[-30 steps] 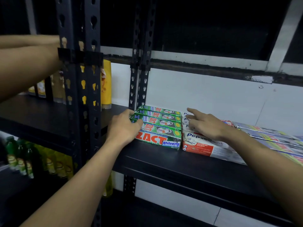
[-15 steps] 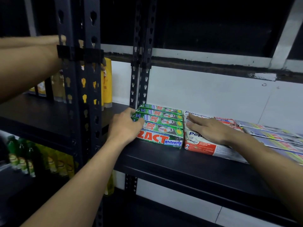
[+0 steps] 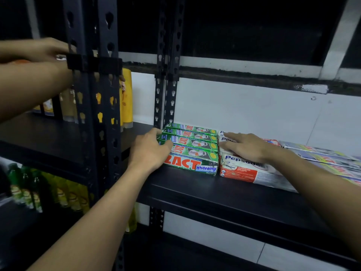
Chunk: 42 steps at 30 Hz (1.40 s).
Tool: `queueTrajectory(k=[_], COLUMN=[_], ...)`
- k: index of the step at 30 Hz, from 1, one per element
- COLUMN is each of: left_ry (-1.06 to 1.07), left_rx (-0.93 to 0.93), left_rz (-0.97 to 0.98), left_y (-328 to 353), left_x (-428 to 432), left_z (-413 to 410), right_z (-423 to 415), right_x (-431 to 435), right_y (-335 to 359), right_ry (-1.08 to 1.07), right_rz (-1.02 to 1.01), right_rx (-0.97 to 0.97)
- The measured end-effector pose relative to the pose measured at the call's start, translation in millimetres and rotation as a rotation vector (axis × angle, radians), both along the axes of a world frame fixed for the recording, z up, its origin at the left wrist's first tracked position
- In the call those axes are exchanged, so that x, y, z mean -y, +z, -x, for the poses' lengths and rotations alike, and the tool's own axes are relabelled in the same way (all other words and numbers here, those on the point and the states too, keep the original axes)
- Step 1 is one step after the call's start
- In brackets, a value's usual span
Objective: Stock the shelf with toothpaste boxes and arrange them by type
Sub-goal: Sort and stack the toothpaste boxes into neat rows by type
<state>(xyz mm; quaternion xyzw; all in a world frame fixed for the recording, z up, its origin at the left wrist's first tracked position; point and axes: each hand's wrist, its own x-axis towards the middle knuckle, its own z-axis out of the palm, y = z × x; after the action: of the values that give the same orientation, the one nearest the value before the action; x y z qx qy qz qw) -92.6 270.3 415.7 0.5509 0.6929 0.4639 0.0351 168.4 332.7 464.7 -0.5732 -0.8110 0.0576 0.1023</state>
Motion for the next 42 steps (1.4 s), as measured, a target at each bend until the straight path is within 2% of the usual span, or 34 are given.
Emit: queueTrajectory(k=[8,15,18,22,25,32,36,42], left_ry=[0.01,0.028,0.031,0.032,0.037,0.039,0.032,-0.078], left_rx=[-0.081,-0.12,-0.14,-0.175,-0.195,-0.218,-0.211,-0.464], left_rz=[0.041,0.045,0.04,0.06,0.068,0.068,0.062,-0.067], left_y=[1,1,1,2,2,1,-2,-3], left_x=[2,2,3,5,6,5,1,2], left_z=[-1,-2,-3,-5,-5,-4,-3,-5], right_z=[7,12,25,48,54,53,54,52], right_x=[-20,-3,16,35,37,37,51,70], right_y=[-1,-1,-1,-8,-16,-19,-17,-38], right_ry=[-0.01,-0.023,0.079,0.189,0.195,0.182,0.169,0.131], right_rz=[0.023,0.005,-0.038,-0.072,-0.048,-0.074,-0.167,-0.254], right_rx=[0.114,-0.013,-0.064,0.091,0.147,0.158,0.111,0.192])
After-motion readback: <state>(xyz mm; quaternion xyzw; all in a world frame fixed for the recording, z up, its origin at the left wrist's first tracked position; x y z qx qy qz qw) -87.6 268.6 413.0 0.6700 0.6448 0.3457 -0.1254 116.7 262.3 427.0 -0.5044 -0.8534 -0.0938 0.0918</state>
